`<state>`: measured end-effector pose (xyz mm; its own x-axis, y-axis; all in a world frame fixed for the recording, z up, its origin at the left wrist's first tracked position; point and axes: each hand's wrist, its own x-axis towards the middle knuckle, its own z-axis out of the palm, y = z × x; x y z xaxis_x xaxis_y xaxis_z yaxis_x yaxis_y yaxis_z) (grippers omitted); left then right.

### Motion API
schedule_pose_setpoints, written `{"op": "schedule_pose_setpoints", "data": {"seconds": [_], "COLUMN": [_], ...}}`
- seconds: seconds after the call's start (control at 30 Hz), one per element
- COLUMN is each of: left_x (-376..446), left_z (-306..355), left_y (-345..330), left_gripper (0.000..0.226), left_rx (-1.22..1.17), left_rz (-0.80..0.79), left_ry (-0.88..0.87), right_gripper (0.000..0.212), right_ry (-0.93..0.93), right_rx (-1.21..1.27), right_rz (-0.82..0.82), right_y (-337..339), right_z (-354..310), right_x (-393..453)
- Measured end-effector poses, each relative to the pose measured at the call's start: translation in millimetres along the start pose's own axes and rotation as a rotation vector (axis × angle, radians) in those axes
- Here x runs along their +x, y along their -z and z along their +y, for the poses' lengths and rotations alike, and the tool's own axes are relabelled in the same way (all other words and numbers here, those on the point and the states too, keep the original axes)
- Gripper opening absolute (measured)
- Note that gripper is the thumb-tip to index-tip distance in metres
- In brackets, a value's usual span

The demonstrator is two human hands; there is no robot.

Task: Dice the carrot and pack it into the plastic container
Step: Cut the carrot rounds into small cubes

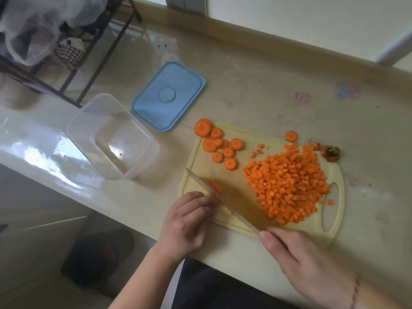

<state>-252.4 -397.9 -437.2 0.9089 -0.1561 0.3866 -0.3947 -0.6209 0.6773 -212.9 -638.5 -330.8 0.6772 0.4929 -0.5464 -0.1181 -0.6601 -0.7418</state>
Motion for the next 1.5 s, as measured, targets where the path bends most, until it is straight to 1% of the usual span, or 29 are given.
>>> {"op": "schedule_pose_setpoints", "data": {"seconds": [0.03, 0.07, 0.1, 0.13, 0.2, 0.23, 0.27, 0.3, 0.33, 0.4, 0.43, 0.47, 0.5, 0.53, 0.57, 0.67, 0.77, 0.83, 0.93, 1.07, 1.13, 1.17, 1.27, 1.37, 1.4, 1.5], "left_x": [-2.2, -4.4, -6.0, -5.6, 5.7, 17.1, 31.5, 48.8, 65.3, 89.7, 97.3, 101.8, 103.2, 103.1, 102.8, 102.0, 100.0, 99.7, 101.5, 103.1, 103.9, 104.1, 103.9, 101.1, 100.1, 98.4], "left_z": [-0.4, 0.4, 2.3, 4.8, 14.3, 19.0, 23.6, 27.8, 30.0, 26.7, 22.8, 18.9, 15.2, 13.0, 12.0, 10.9, 10.9, 10.4, 9.8, 12.0, 15.4, 17.0, 20.0, 21.1, 21.3, 20.8], "left_y": [2.7, 5.8, 10.1, 15.9, 34.0, 45.7, 57.9, 69.3, 78.5, 87.0, 85.4, 81.0, 75.9, 71.2, 67.9, 64.1, 63.1, 62.3, 61.2, 59.6, 58.9, 58.5, 57.7, 55.2, 53.9, 51.2], "left_gripper": [0.027, 0.027, 0.026, 0.026, 0.026, 0.025, 0.024, 0.024, 0.024, 0.018, 0.020, 0.027, 0.034, 0.038, 0.041, 0.052, 0.050, 0.047, 0.040, 0.021, 0.019, 0.022, 0.040, 0.045, 0.044, 0.027], "left_rx": [-0.023, -0.044, -0.065, -0.082, -0.108, -0.120, -0.133, -0.141, -0.144, -0.100, -0.053, -0.006, 0.031, 0.051, 0.052, 0.013, -0.009, -0.004, 0.006, 0.011, 0.024, 0.036, 0.083, 0.116, 0.121, 0.131], "left_rz": [-0.001, 0.008, 0.035, 0.091, 0.268, 0.332, 0.340, 0.279, 0.149, -0.226, -0.419, -0.582, -0.706, -0.787, -0.834, -0.891, -0.905, -0.912, -0.930, -0.969, -1.005, -1.031, -1.095, -1.136, -1.146, -1.168], "left_ry": [-0.002, 0.002, 0.017, 0.049, 0.141, 0.176, 0.201, 0.219, 0.229, 0.212, 0.194, 0.172, 0.151, 0.136, 0.130, 0.160, 0.173, 0.215, 0.250, 0.200, 0.187, 0.187, 0.186, 0.161, 0.152, 0.157], "right_gripper": [0.031, 0.036, 0.047, 0.057, 0.077, 0.085, 0.091, 0.093, 0.091, 0.079, 0.073, 0.070, 0.070, 0.070, 0.071, 0.072, 0.073, 0.074, 0.073, 0.073, 0.073, 0.073, 0.073, 0.074, 0.074, 0.075], "right_ry": [0.004, 0.017, 0.028, 0.040, 0.051, 0.037, 0.034, 0.053, 0.084, 0.121, 0.130, 0.172, 0.229, 0.285, 0.326, 0.363, 0.380, 0.383, 0.388, 0.416, 0.440, 0.449, 0.471, 0.463, 0.458, 0.445], "right_rx": [0.002, -0.008, -0.024, -0.044, -0.139, -0.205, -0.316, -0.445, -0.558, -0.688, -0.727, -0.765, -0.788, -0.810, -0.829, -0.859, -0.876, -0.893, -0.897, -0.911, -0.914, -0.913, -0.920, -0.922, -0.919, -0.909], "right_rz": [-0.009, -0.014, -0.006, 0.001, -0.003, -0.004, 0.008, 0.031, 0.045, 0.028, 0.032, 0.087, 0.127, 0.169, 0.204, 0.253, 0.264, 0.251, 0.229, 0.216, 0.218, 0.223, 0.222, 0.222, 0.220, 0.215], "right_y": [2.4, 4.5, 6.2, 8.1, 9.7, 11.1, 13.0, 14.9, 15.7, 17.8, 17.3, 16.2, 15.7, 16.1, 17.1, 18.8, 19.3, 18.9, 18.5, 18.4, 17.7, 16.9, 12.6, 7.5, 6.1, 4.3], "right_z": [0.7, 3.2, 6.8, 9.0, 16.3, 19.4, 21.8, 22.1, 20.3, 21.1, 21.4, 22.1, 22.6, 22.8, 22.1, 21.7, 21.8, 20.1, 19.7, 21.3, 22.5, 23.3, 26.0, 30.2, 32.0, 37.1], "right_x": [-2.1, -5.1, -8.3, -10.8, -14.9, -16.6, -18.8, -21.4, -23.4, -23.2, -24.9, -26.5, -27.0, -27.4, -27.5, -26.2, -24.0, -24.4, -24.0, -22.1, -21.3, -21.0, -20.7, -22.5, -23.4, -26.0]}}
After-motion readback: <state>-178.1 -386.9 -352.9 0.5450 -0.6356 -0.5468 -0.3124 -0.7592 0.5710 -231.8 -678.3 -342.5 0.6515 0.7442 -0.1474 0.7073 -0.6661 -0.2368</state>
